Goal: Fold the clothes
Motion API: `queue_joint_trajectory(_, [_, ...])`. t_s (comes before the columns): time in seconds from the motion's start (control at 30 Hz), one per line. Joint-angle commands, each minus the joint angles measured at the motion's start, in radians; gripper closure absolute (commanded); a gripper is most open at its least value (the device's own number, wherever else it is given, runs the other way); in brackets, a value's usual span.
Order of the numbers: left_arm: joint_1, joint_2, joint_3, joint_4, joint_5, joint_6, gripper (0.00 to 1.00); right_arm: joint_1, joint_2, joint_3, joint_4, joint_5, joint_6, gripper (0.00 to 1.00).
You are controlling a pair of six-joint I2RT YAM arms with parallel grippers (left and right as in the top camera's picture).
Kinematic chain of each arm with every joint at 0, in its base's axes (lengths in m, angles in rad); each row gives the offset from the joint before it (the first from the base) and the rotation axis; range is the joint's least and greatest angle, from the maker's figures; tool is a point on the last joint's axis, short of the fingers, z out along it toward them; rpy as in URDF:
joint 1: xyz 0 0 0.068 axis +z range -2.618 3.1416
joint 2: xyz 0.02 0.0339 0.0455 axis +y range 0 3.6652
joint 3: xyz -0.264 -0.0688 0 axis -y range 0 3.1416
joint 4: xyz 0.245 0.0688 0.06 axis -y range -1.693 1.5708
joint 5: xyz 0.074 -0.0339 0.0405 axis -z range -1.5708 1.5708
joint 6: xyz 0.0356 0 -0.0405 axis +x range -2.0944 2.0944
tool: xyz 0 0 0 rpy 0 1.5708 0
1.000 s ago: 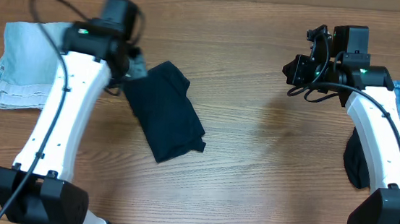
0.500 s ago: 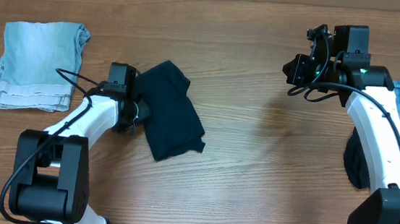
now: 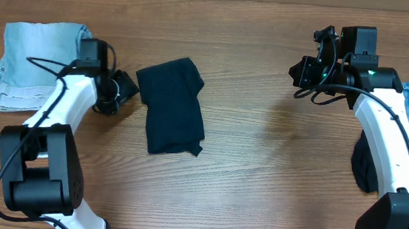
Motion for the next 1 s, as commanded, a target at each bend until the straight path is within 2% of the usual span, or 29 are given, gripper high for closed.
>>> queue_joint_trajectory(0.0, [0.014,0.037,0.008,0.005,0.226,0.079,0.22,-0.003,-0.006,0.008,0.000,-0.009,-0.005,0.95])
queue_joint_trajectory(0.03, [0.014,0.069,0.008,0.000,0.321,0.121,0.10,-0.003,-0.006,0.008,0.000,-0.009,-0.005,0.95])
queue_joint_trajectory(0.07, [0.014,0.093,0.008,0.001,0.375,0.132,0.03,-0.003,-0.006,0.008,0.000,-0.009,-0.005,0.95])
queue_joint_trajectory(0.1, [0.014,0.130,0.008,0.006,0.433,0.146,0.01,-0.003,-0.006,0.008,0.000,-0.009,-0.005,0.95])
queue_joint_trajectory(0.17, [0.013,0.198,0.007,0.005,0.500,0.170,0.02,-0.003,-0.006,0.008,-0.001,-0.009,-0.005,0.95])
queue_joint_trajectory(0.27, [-0.008,0.297,-0.006,0.035,0.606,0.195,0.12,-0.003,-0.006,0.008,0.000,-0.008,-0.005,0.95])
queue_joint_trajectory(0.4, [-0.045,0.304,-0.013,0.055,0.581,0.175,0.17,-0.003,-0.006,0.008,0.001,-0.008,-0.005,0.95])
queue_joint_trajectory(0.43, [-0.058,0.304,-0.013,0.068,0.575,0.175,0.21,-0.003,-0.006,0.008,0.003,-0.008,-0.005,0.95])
queue_joint_trajectory(0.5, [-0.076,0.304,-0.013,0.071,0.527,0.169,0.38,-0.003,-0.006,0.008,0.007,-0.008,-0.005,0.95])
queue_joint_trajectory(0.57, [-0.084,0.304,-0.013,0.054,0.490,0.140,0.47,-0.003,-0.006,0.008,0.007,-0.008,-0.005,0.95])
queue_joint_trajectory(0.6, [-0.084,0.303,-0.013,0.023,0.456,0.129,0.45,-0.003,-0.006,0.008,0.007,-0.008,-0.005,0.95])
queue_joint_trajectory(0.67, [-0.084,0.303,-0.013,-0.052,0.346,0.140,0.34,-0.003,-0.006,0.008,0.006,-0.010,-0.005,0.93])
queue_joint_trajectory(0.73, [-0.091,0.303,-0.013,-0.027,0.353,0.154,0.29,0.015,-0.006,0.008,0.003,-0.043,-0.008,0.92])
queue_joint_trajectory(0.8, [-0.111,0.303,-0.013,0.002,0.369,0.154,0.28,0.065,0.011,0.005,-0.036,-0.050,-0.005,0.96])
queue_joint_trajectory(0.9, [-0.138,0.303,-0.013,0.026,0.368,0.154,0.27,0.137,0.096,0.005,-0.083,-0.050,-0.002,0.96])
queue_joint_trajectory(0.97, [-0.149,0.303,-0.013,0.027,0.365,0.153,0.27,0.184,0.171,0.005,-0.085,-0.041,0.068,0.96])
